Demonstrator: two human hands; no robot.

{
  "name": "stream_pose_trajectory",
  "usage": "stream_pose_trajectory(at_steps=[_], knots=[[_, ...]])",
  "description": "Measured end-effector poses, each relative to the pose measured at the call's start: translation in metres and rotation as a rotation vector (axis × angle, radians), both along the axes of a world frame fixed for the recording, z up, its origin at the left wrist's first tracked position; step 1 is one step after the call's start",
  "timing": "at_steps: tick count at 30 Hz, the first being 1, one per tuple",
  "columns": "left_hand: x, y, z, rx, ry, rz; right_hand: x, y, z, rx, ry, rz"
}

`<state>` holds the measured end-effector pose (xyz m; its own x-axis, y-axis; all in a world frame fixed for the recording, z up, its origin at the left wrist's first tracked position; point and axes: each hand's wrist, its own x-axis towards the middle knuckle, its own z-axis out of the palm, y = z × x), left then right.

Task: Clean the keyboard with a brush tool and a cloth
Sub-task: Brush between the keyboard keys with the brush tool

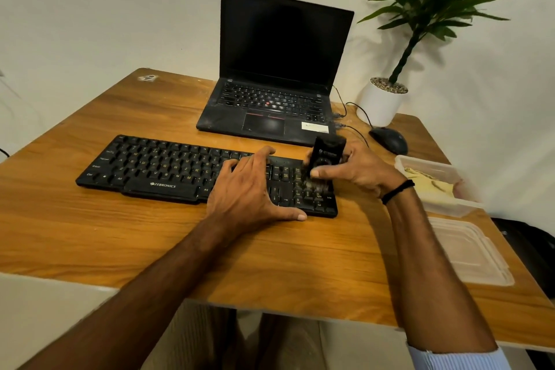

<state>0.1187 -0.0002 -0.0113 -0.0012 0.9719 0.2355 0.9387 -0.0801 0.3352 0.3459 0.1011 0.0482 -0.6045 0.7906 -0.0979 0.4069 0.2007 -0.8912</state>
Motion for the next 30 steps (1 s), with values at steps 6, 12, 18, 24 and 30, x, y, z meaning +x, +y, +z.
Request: stream_pose_trajectory(at_steps=[6, 12, 18, 24, 30], knots=[[0.001, 0.000, 0.000, -0.014, -0.005, 0.004, 0.005, -0.006, 0.004, -0.077, -0.065, 0.156], [0.001, -0.002, 0.001, -0.002, -0.014, 0.002, 0.006, 0.001, -0.001, -0.054, -0.046, 0.119], [0.001, -0.004, 0.002, 0.030, -0.011, 0.002, -0.008, -0.001, -0.003, 0.065, 0.049, -0.090], [0.002, -0.004, 0.002, 0.027, -0.016, 0.002, -0.021, -0.010, -0.007, 0.077, -0.031, -0.035], [0.002, -0.004, 0.001, 0.019, -0.017, 0.007, -0.024, -0.016, -0.006, -0.048, 0.033, 0.112]])
